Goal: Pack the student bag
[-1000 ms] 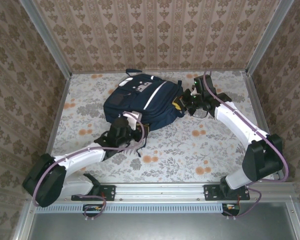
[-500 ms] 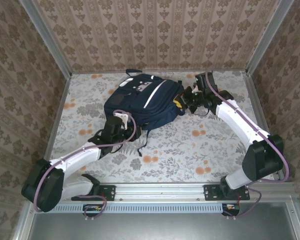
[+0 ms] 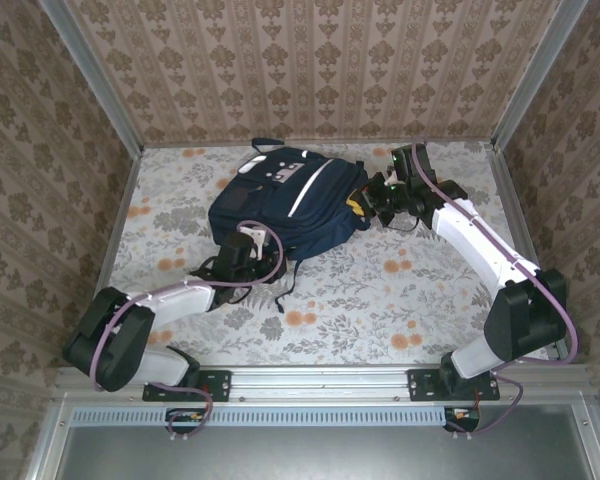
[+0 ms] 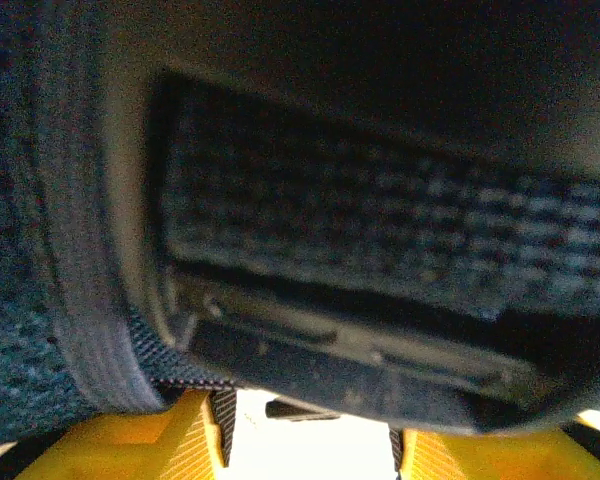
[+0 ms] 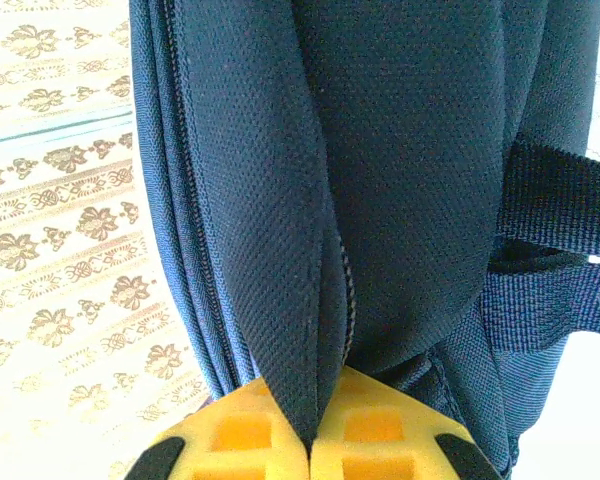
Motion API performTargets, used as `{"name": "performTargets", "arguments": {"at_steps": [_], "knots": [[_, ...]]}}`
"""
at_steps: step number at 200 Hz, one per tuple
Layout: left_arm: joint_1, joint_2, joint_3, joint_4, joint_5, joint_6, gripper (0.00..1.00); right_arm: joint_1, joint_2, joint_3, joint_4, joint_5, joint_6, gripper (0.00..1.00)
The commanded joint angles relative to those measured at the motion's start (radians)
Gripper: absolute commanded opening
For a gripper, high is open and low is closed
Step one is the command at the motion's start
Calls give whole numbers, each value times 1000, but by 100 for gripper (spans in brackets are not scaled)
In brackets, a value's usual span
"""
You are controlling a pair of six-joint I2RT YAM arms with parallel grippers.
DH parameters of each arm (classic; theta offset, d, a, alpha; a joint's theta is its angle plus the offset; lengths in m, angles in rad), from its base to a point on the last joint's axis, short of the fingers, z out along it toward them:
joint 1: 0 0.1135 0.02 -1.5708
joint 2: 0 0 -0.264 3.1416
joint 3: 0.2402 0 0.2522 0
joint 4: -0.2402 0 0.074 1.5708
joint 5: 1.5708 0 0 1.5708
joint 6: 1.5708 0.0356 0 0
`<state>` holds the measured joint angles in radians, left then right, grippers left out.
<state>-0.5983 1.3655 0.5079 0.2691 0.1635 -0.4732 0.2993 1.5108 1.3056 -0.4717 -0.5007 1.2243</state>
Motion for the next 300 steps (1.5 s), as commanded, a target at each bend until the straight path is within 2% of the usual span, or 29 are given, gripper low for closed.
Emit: {"name": "performTargets", "arguments": {"at_steps": [1,40,70,105,151,215,262,300], "knots": [[11,23,55,68,-13,54,41,14,-57,22,137,-121,44,0],[12,-6,70,58,-31,119,11,23,-64,-22,156,-118,43,0],[12,-41,63,42,-15,146,0,23,-62,-49,161,-111,32,0],[-38,-80,57,14,-2,142,0,28,-53,-57,148,-86,12,0],[-151,-86,51,19,-8,50,0,38,-50,-81,160,-54,9,0],[-257,2,232,-41,6,10,0,92,-61,-139,160,4,-19,0],[-292,45,269,-79,15,-2,0,205,-81,-276,193,64,-55,0],[-291,-70,185,-168,-15,-1,0,363,-22,-283,202,76,-170,0]]}}
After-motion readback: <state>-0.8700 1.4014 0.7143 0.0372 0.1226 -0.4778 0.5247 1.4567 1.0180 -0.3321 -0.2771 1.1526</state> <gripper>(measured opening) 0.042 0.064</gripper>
